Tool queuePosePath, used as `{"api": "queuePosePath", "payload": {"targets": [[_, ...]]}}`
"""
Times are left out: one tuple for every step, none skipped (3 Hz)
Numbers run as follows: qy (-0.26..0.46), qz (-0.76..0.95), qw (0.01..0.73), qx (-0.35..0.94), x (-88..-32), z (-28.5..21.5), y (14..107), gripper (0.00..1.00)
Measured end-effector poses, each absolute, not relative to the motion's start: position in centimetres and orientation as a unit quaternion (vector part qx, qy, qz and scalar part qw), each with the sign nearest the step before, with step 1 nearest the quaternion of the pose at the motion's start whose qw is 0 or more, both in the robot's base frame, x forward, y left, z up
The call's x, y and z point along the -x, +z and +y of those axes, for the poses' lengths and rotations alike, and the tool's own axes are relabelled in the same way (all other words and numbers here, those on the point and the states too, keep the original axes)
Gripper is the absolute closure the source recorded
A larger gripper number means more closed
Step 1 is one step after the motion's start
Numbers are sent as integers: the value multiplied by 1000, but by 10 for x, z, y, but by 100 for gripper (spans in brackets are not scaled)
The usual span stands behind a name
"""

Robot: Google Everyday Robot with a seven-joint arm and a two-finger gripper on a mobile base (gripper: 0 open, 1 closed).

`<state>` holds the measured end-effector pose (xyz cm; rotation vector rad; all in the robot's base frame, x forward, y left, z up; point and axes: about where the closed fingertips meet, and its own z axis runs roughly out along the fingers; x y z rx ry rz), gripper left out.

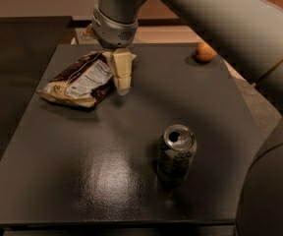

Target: Move brown chip bag near 7up can

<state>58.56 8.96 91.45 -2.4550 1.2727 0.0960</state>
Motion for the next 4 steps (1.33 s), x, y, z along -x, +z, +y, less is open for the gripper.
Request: {"api": "queuePosePath", "payload": {"targets": [[32, 420, 173, 890, -578, 117, 904, 0], [25, 397, 147, 906, -572, 132, 884, 0], [12, 387, 119, 915, -572, 138, 863, 0], [-1, 388, 102, 916, -576, 142, 855, 19]]}}
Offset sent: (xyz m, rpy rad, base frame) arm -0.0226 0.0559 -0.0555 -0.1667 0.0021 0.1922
